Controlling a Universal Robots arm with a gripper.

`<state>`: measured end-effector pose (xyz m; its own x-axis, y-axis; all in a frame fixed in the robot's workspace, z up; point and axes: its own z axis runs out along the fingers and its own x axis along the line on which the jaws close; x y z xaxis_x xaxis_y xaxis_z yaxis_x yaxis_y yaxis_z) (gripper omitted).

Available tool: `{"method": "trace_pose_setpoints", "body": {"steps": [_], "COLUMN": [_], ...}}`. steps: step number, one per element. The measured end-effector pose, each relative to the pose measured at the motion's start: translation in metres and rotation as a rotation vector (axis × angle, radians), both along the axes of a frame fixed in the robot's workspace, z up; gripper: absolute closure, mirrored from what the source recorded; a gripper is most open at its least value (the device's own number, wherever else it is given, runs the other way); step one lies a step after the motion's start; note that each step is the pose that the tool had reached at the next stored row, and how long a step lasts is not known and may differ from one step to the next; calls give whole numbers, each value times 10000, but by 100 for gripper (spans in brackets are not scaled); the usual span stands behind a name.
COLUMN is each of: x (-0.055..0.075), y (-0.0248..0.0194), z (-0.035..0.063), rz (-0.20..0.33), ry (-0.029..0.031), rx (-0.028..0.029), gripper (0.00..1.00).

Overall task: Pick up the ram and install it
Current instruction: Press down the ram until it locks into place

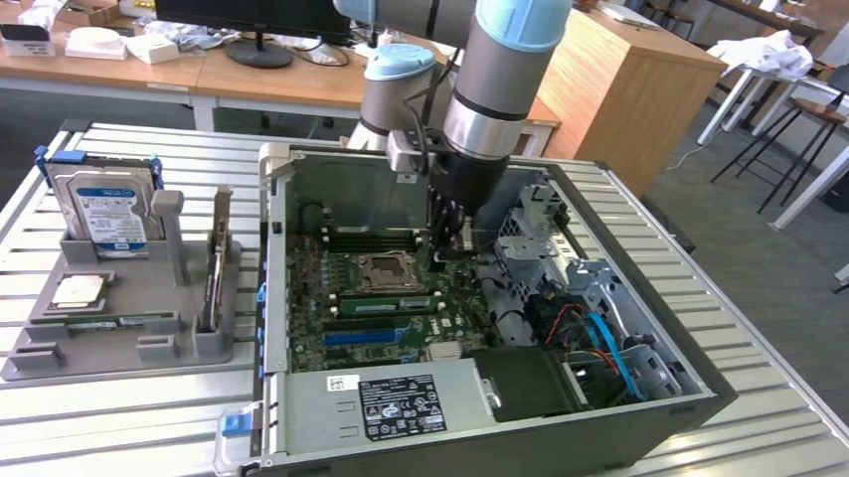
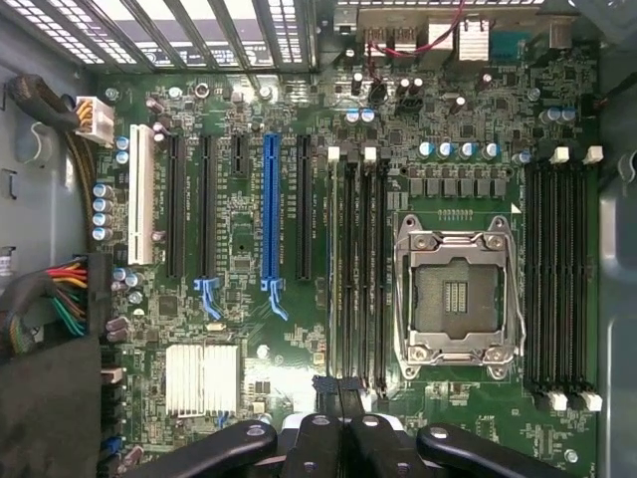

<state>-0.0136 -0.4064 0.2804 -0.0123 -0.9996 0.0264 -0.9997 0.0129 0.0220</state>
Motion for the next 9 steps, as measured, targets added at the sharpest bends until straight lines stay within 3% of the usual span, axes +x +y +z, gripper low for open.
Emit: {"method": "trace_pose_setpoints", "body": {"steps": [9], "x": [0], "y": [0], "z": [-86], "rz": [0], "ry": [0], "rx": [0], "gripper": [90]}}
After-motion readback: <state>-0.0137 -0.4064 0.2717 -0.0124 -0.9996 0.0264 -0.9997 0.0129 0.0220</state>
